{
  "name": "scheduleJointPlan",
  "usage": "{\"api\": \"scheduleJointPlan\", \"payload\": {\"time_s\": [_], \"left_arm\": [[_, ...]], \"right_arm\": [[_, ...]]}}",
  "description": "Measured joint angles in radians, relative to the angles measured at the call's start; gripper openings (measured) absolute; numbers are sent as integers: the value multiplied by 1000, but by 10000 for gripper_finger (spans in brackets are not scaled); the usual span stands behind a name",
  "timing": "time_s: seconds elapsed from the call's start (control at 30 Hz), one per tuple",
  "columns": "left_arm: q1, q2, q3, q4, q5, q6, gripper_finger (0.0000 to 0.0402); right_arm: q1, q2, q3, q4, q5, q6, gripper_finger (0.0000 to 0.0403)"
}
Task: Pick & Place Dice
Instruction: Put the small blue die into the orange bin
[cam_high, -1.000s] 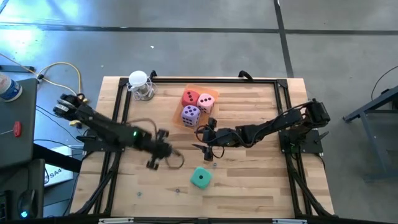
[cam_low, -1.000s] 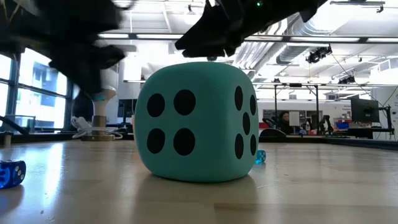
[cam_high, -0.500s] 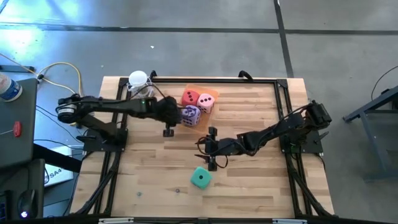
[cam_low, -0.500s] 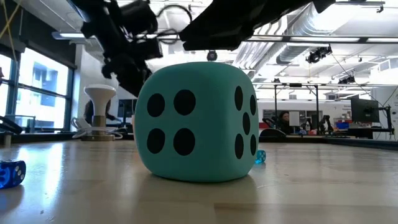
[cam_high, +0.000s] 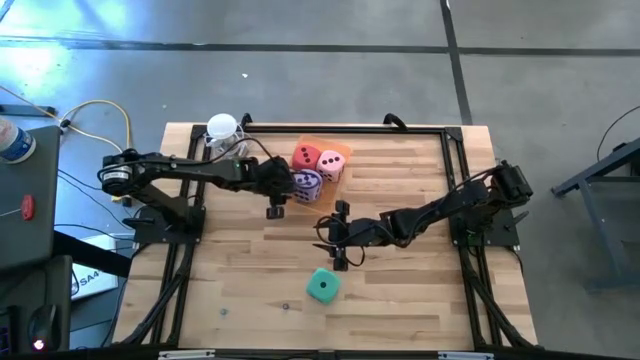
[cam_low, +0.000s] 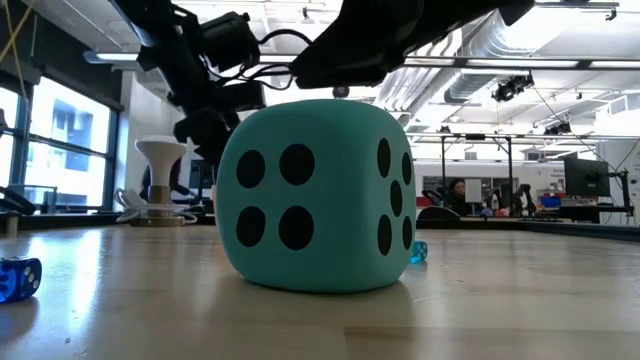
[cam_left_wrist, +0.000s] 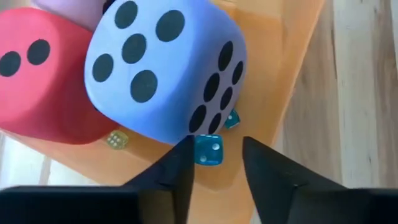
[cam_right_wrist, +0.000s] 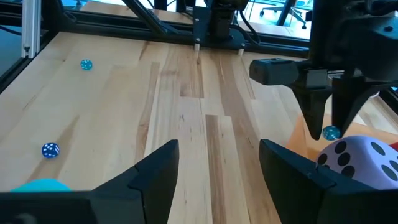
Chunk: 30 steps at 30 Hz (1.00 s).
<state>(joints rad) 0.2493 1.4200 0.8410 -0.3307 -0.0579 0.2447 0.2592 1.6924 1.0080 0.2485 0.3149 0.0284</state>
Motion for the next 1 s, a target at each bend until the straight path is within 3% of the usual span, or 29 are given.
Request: {"api": "scheduleJointPlan", "payload": {"time_s": [0.27, 0.43, 1.0], "left_arm": [[0, 0, 0, 4, -50, -59, 239], [-12, 0, 0, 5, -52, -58, 284], [-54, 29, 2, 30, -52, -21, 302]], "right_arm": [[0, 0, 0, -6, 0, 1, 214], [0, 0, 0, -6, 0, 1, 214], [0, 0, 0, -14, 0, 2, 214]]}}
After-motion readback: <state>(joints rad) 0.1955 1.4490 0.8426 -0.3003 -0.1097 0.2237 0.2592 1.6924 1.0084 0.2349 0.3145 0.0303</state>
